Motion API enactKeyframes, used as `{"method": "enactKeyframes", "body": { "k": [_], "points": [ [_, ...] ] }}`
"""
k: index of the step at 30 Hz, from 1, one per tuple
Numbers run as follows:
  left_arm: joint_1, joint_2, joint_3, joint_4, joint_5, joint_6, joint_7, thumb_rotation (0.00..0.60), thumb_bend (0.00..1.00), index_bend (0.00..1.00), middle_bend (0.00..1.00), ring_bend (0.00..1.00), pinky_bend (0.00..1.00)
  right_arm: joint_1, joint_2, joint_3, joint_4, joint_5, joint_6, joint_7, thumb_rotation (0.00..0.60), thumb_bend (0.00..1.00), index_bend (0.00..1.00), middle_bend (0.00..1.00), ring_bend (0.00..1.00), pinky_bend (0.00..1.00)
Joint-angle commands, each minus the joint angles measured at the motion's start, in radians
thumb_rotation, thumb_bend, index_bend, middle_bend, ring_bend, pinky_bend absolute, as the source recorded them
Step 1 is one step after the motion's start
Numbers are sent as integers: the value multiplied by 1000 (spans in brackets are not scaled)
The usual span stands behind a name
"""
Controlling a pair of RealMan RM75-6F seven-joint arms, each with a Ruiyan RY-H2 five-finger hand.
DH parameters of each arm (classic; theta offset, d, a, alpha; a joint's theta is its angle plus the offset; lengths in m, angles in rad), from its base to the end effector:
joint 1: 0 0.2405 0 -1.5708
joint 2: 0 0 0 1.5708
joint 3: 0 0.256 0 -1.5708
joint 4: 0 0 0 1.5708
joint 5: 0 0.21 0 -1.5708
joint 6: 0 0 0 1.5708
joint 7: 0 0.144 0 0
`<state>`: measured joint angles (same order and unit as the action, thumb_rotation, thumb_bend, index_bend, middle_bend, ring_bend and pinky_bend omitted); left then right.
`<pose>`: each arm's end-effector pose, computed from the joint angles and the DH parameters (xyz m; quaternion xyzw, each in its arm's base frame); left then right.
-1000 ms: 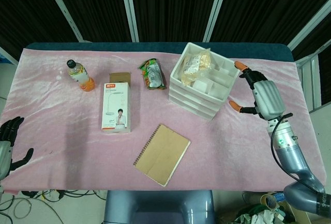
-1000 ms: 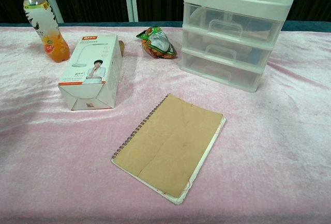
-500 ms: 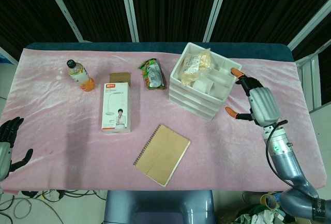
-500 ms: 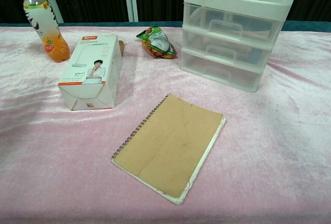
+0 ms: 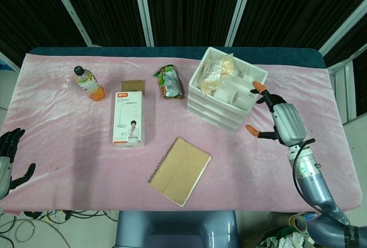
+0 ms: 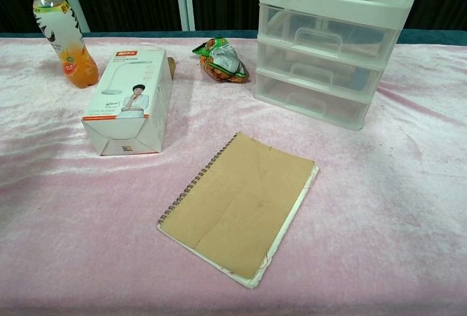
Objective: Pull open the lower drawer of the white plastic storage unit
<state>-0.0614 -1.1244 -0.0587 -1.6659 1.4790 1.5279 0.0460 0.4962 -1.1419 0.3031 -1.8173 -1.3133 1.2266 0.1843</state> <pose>-0.3038 0.1747 0.1605 -0.5718 -0.3887 -0.3976 0.6033 -0.1608 -0.3173 0.1453 0.5656 -0.4390 0.5793 0.3896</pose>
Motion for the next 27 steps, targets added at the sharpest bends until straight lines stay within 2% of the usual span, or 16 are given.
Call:
{"method": "enactKeyframes", "body": {
  "k": [1, 3, 7, 14, 20, 27],
  "points": [
    [0, 0, 1, 0, 0, -2, 0, 600, 335, 58, 64, 52, 177, -29, -12, -34, -55, -12, -3, 88, 600, 146, 87, 353, 496, 563],
    [-1, -1, 2, 1, 1, -3, 2, 600, 335, 58, 64, 52, 177, -34, -10, -55, -76, -29, -30, 152, 600, 173, 89, 384, 527, 643],
    [0, -2, 2, 1, 1, -3, 3, 600, 335, 58, 64, 51, 177, -30, -22, -95, -87, -58, -88, 237, 600, 218, 93, 483, 610, 703],
    [0, 0, 3, 3, 3, -3, 5, 600, 335, 58, 64, 52, 177, 23, -153, -132, -5, -22, -199, 245, 600, 262, 94, 584, 749, 803],
    [-1, -1, 2, 5, 1, -5, 7, 600, 335, 58, 64, 51, 178, 74, -230, -116, 84, 40, -309, 324, 600, 270, 94, 607, 779, 808],
    [-2, 2, 2, 1, -2, -9, 4, 600, 335, 58, 64, 52, 178, 118, -332, -70, 199, 137, -359, 334, 600, 279, 93, 623, 788, 808]
  ]
}}
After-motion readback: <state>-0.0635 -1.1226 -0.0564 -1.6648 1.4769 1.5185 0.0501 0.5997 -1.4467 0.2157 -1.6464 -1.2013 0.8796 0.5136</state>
